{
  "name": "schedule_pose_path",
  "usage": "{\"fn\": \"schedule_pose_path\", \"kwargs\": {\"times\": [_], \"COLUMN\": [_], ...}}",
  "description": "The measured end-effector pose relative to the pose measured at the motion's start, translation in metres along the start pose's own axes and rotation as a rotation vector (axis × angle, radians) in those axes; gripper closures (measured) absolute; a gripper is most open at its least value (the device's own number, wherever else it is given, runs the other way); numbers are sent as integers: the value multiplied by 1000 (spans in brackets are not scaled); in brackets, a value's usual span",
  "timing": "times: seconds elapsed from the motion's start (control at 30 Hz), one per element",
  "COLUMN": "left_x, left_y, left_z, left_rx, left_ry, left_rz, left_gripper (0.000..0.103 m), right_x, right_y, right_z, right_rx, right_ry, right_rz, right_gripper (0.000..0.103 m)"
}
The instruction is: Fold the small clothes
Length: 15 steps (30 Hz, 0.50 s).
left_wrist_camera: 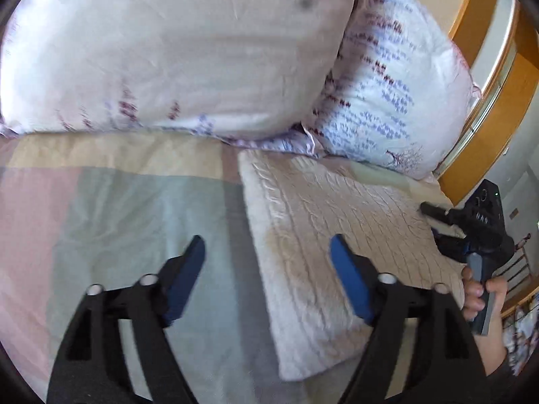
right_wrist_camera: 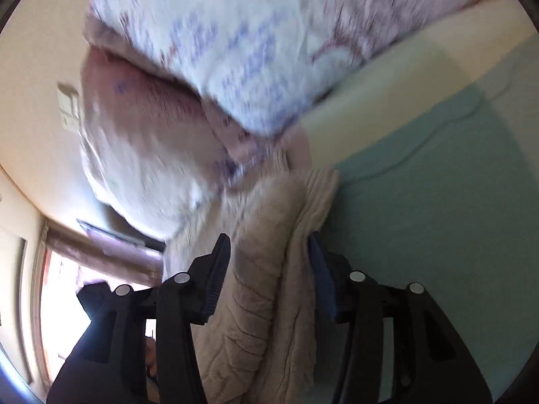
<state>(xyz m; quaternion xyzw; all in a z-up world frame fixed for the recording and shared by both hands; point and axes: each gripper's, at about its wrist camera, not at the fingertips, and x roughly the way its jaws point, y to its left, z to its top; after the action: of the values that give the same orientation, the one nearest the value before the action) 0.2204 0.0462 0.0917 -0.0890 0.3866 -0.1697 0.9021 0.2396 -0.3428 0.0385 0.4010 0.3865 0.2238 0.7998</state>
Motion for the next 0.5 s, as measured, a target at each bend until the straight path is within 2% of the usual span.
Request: {"fn": "schedule_pose_path", "kwargs": {"times": [0.03,0.13,0.2,0.27,0.37,0.5], "left_x": [-6,-23,-31,-31,-33,-29], "left_y": [-1,-3,-9,-13,-23,-33], "left_z": [-6,-16,-31,-41,-57,-70], "left_rx": [16,30,49,61,105,141], "left_ry": [-16,-35,-40,-30,-30,-18], "left_rz": [15,91,88,85,109,163], "left_gripper": [21,6,6,4,2,2], "right_x": [-6,1,26,32,37,43], "right_y": [0,1,11,13,-1,4], "right_z": [2,4,1,6,30,36], "right_rx": [-5,13,-35,-59,32,-22], "right_ry": [-18,24,55,18,-41,0], "right_rz": [-1,6,-15,-78,-113,-230], "right_gripper": [45,46,94,95,95,91]}}
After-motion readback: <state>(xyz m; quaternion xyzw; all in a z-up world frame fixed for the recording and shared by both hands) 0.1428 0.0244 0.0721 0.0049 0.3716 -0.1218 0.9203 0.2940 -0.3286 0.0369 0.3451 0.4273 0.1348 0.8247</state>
